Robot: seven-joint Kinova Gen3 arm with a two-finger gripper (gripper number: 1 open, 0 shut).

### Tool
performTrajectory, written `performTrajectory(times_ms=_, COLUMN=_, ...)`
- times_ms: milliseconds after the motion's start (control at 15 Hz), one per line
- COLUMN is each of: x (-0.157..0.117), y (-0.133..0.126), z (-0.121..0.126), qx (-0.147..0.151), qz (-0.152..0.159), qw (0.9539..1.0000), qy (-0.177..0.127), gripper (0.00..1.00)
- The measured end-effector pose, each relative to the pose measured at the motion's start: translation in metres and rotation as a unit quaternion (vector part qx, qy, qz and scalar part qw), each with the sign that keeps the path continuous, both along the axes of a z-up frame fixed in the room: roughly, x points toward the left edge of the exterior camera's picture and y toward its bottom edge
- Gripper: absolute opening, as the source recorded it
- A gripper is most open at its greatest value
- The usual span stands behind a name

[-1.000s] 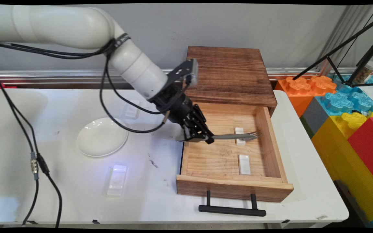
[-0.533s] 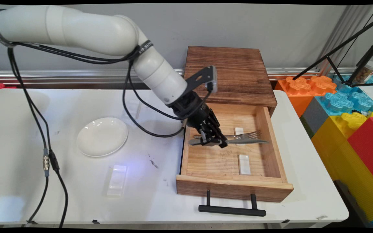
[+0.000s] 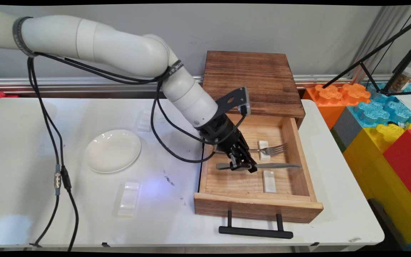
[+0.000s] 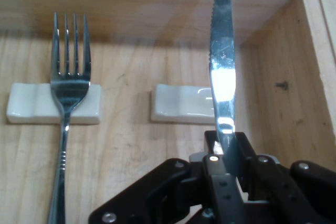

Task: Place the picked object into the drawer

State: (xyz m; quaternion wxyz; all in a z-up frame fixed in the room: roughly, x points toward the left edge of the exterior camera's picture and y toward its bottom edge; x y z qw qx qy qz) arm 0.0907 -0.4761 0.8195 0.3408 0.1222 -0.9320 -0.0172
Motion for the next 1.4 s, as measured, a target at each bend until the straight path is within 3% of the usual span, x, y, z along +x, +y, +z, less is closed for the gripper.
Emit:
performTrajectory(times_ms=800, x=-0.002, y=-0.003, z=-0.037, qx=0.002, qz=0.007, qw=0.9999, qy=-0.015, gripper=0.00)
performTrajectory(times_ms=1400, x=0.002, y=-0.001, z=-0.050, qx=0.005, qz=0.010, qw=0.9997, qy=-0.019, gripper=0.00)
